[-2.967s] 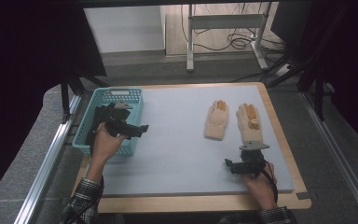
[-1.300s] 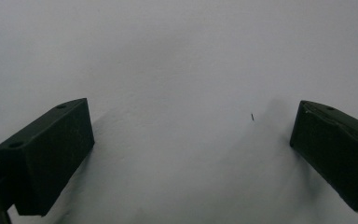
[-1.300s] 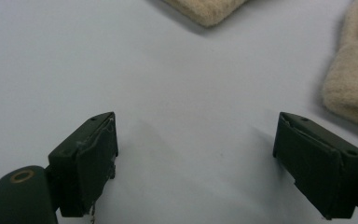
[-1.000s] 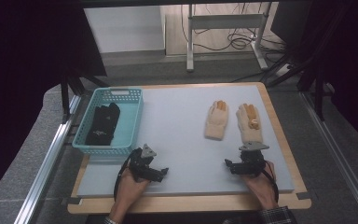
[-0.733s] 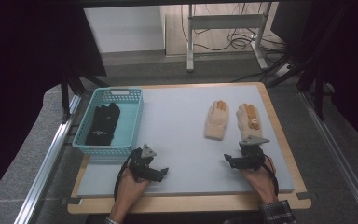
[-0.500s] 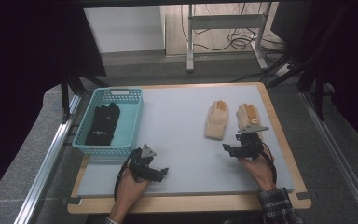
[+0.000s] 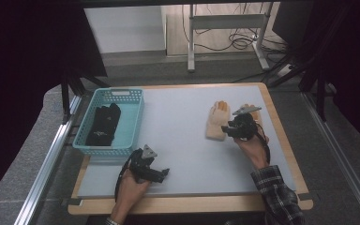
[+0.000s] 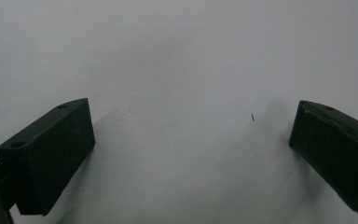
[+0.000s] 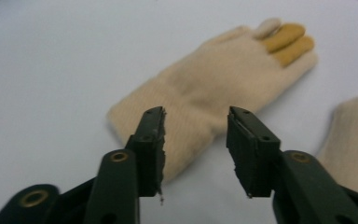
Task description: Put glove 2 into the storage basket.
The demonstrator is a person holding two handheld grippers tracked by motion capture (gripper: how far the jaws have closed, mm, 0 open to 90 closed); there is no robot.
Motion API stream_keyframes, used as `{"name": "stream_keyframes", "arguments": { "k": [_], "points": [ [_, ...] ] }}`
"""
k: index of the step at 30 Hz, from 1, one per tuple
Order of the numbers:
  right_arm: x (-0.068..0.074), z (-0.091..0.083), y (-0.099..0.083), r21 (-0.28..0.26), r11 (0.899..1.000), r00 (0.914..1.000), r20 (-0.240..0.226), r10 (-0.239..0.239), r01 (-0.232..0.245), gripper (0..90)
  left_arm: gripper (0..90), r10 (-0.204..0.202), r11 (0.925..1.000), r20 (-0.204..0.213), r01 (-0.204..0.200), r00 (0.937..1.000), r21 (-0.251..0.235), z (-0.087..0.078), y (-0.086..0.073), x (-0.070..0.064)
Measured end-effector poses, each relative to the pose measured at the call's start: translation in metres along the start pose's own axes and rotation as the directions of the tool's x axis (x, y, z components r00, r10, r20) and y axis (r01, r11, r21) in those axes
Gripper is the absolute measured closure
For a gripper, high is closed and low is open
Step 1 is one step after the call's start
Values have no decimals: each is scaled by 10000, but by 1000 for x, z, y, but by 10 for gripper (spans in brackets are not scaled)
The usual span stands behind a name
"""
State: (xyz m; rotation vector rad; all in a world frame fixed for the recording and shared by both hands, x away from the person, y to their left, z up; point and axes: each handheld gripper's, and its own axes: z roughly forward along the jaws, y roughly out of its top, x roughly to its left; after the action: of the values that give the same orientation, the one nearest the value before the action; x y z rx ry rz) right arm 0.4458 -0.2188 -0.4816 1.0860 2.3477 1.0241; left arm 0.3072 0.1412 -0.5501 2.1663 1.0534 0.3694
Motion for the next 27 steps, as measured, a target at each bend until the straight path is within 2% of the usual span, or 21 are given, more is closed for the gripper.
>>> {"name": "stream_keyframes", "arguments": {
  "k": [1, 3, 8, 9, 10, 11, 14, 15, 16, 18, 19, 21, 22, 23, 27],
  "points": [
    [-3, 5, 8, -25, 10000, 10000, 44, -50, 50, 573, 1, 3, 10000, 0, -3, 10000, -7, 0, 0, 0],
    [-3, 7, 11, -44, 9999, 9999, 105, -96, 96, 558, 1, 3, 10000, 1, -3, 10000, -10, 0, 0, 0],
    [-5, 28, 21, -102, 9988, 9983, 339, -475, 478, 380, 1, 1, 10000, 1, -1, 10000, -11, 0, 0, 0],
    [-6, 37, 22, -47, 9983, 9974, 425, -585, 587, 309, 1, 1, 10000, 4, -1, 10000, -11, 0, 0, 0],
    [-6, 37, 22, -47, 9983, 9974, 425, -585, 587, 309, 1, 1, 10000, 4, -1, 10000, -11, 0, 0, 0],
    [-8, 47, 23, -33, 9982, 9964, 607, -594, 597, 255, 2, 5, 10000, -6, -5, 10000, 8, 0, 0, 0],
    [-10, 56, 23, 27, 9990, 9973, 583, -451, 451, 236, 2, 6, 10000, -3, -6, 10000, 9, 0, 0, 0],
    [-11, 65, 22, 273, 9983, 9966, 634, -527, 510, 229, 1, 7, 10000, -6, -7, 10000, 7, 0, 0, 0],
    [-11, 65, 22, 273, 9983, 9966, 634, -527, 510, 229, 1, 7, 10000, -6, -7, 10000, 7, 0, 0, 0],
    [-11, 73, 21, 594, 9951, 9932, 801, -841, 795, 231, 1, 10, 10000, 4, -10, 10000, 10, 0, 0, 0],
    [-12, 79, 19, 790, 9940, 9941, 718, -818, 761, 307, 1, 12, 10000, 1, -12, 10000, 8, 0, 0, 0],
    [-14, 79, 18, 773, 9965, 9982, 486, -353, 314, 388, 1, 11, 10000, 2, -11, 10000, 8, 0, 0, 0],
    [-14, 79, 18, 773, 9965, 9982, 486, -353, 314, 388, 2, 11, 10000, 2, -11, 10000, 8, 0, 0, 0],
    [-13, 77, 18, 823, 9964, 9985, 471, -262, 222, 461, 1, 11, 10000, 5, -11, 10000, 8, 0, 0, 0],
    [-10, 74, 17, 877, 9961, 9975, 693, -153, 91, 527, 2, 11, 10000, 2, -11, 10000, 8, 0, 0, 0]
  ]
}}
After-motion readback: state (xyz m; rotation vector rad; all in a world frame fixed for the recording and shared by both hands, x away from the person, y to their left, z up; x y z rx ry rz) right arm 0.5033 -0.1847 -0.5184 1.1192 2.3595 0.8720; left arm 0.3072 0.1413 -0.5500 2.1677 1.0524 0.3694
